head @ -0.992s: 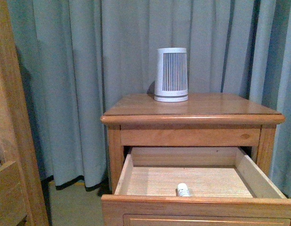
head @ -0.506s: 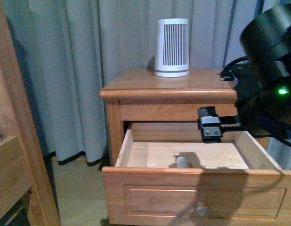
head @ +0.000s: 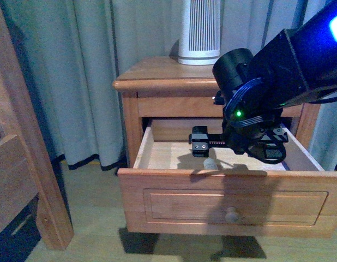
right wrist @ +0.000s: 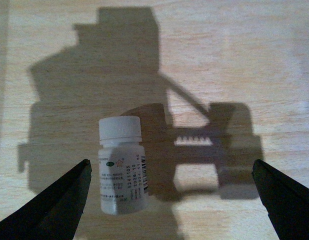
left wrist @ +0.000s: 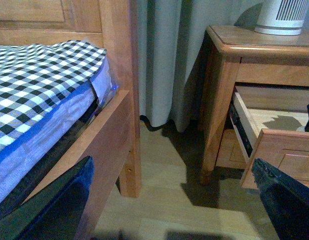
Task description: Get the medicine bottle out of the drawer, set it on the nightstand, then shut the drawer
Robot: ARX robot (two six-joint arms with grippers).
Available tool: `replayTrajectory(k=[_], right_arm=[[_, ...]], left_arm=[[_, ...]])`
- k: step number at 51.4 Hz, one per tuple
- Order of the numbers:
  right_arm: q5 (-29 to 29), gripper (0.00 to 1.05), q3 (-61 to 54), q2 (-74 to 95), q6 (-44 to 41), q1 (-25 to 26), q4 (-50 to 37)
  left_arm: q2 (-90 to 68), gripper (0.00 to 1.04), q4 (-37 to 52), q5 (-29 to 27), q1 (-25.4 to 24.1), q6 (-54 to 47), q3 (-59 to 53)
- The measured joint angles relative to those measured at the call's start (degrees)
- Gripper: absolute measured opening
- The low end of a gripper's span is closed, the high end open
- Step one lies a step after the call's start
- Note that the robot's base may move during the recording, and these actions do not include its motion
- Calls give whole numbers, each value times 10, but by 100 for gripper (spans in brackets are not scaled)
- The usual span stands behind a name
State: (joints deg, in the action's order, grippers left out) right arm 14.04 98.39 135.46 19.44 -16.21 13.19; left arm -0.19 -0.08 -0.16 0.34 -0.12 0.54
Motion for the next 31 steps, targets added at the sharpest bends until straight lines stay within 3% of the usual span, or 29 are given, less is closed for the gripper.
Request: replayTrajectory(k=[19, 31], right_arm=[[1, 98, 57, 55, 12, -18, 9], [12, 67, 62, 66, 18, -22, 17]], left_arm=[[0, 98, 0, 0, 0, 0, 0], [0, 98, 0, 0, 0, 0, 0]])
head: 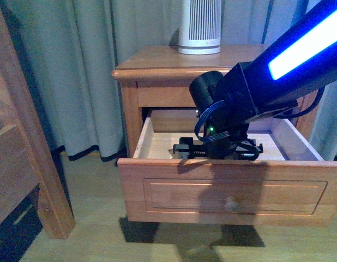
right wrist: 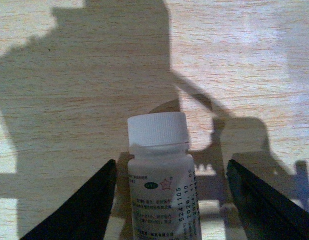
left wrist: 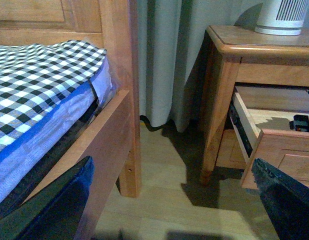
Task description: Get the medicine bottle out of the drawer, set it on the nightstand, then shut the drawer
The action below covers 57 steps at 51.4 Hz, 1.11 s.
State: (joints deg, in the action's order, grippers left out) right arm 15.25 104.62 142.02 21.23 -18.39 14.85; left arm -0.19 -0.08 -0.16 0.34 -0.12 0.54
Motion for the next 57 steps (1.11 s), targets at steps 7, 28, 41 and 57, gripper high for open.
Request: replayTrajectory(k=[7, 28, 41, 57], right_arm=[[2, 45, 0, 0, 1, 0, -2], [10, 30, -27, -94, 31, -10, 13], [-9, 29, -42, -218, 64, -38, 88], [77, 29, 87, -242, -61, 69, 41]], left_arm=[[0, 98, 0, 0, 0, 0, 0], [0, 98, 0, 0, 0, 0, 0], [0, 98, 0, 0, 0, 0, 0], [0, 98, 0, 0, 0, 0, 0]])
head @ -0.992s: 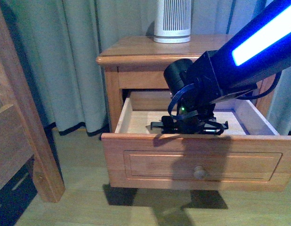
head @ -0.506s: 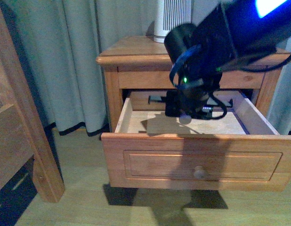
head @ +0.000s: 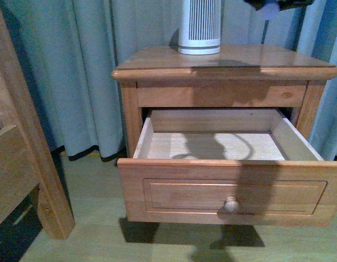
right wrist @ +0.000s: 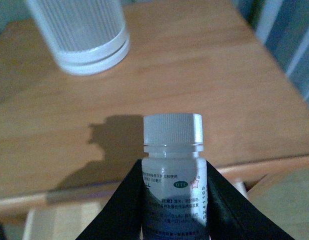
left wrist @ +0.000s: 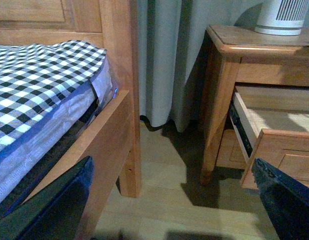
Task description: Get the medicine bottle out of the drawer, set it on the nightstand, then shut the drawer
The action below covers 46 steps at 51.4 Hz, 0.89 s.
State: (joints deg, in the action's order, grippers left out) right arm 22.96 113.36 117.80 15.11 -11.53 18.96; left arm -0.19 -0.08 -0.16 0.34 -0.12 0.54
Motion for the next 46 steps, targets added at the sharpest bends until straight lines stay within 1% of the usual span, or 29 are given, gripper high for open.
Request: replayTrajectory(k=[11, 17, 24, 31, 33, 34, 36, 41, 42, 45, 46], right_arm=[[14, 29, 124, 94, -42, 59, 26], [10, 29, 172, 149, -44, 71, 41], [21, 29, 212, 201, -46, 78, 40], [28, 30, 264, 243, -55, 83, 61], [30, 38, 270, 249, -59, 83, 63], [29, 39, 271, 250, -60, 84, 63], [28, 46, 270, 251, -63, 84, 60], [21, 65, 263, 249, -62, 84, 33], [19, 67, 261, 247, -62, 84, 30], [11, 77, 239, 236, -62, 83, 8], [10, 78, 235, 233, -62, 83, 3]], left_arm=[[0, 98, 0, 0, 0, 0, 0], [0, 98, 0, 0, 0, 0, 0], [0, 98, 0, 0, 0, 0, 0], [0, 98, 0, 0, 0, 0, 0], [0, 98, 0, 0, 0, 0, 0], [0, 98, 0, 0, 0, 0, 0], [0, 98, 0, 0, 0, 0, 0], [0, 98, 0, 0, 0, 0, 0], [0, 98, 0, 0, 0, 0, 0], [0, 98, 0, 0, 0, 0, 0], [0, 98, 0, 0, 0, 0, 0]])
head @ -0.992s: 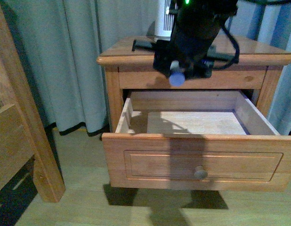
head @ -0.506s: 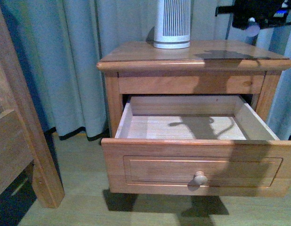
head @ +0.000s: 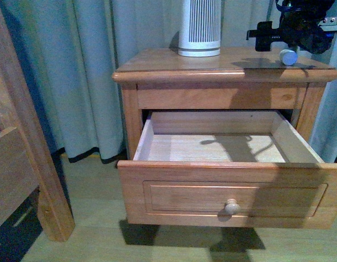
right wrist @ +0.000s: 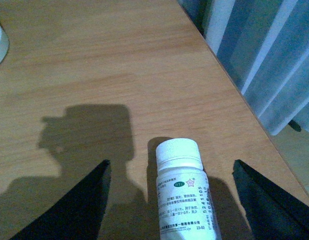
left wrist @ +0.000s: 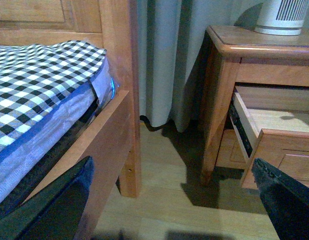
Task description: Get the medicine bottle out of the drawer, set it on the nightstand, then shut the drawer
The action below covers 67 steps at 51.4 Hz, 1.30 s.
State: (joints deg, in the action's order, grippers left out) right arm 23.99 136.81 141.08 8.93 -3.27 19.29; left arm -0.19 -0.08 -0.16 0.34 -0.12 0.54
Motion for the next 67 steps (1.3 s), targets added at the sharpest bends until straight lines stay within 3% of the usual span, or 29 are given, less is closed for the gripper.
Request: replayTrajectory(k=[8, 13, 21, 25, 33, 40, 47, 56, 67], right_arm=[[-18, 99, -103, -73, -3, -5, -82], [-24, 98, -209, -172, 3, -7, -117], [-39, 98, -494, -419, 22, -2, -201], [-81, 98, -663, -527, 41, 1, -250], [-106, 98, -904, -634, 71, -5, -318], [-78, 98, -1100, -650, 108, -37, -393], [-68, 98, -1139, -568, 134, -58, -484], [-38, 98, -1091, -395, 136, -62, -638], [-39, 98, -972, -277, 111, -63, -642]], left_arm=[[0, 98, 0, 0, 0, 0, 0], [0, 98, 0, 0, 0, 0, 0], [0, 98, 0, 0, 0, 0, 0], [0, 98, 0, 0, 0, 0, 0], [0, 98, 0, 0, 0, 0, 0], [0, 98, 0, 0, 0, 0, 0], [0, 98, 0, 0, 0, 0, 0], [0, 98, 0, 0, 0, 0, 0], [0, 98, 0, 0, 0, 0, 0]])
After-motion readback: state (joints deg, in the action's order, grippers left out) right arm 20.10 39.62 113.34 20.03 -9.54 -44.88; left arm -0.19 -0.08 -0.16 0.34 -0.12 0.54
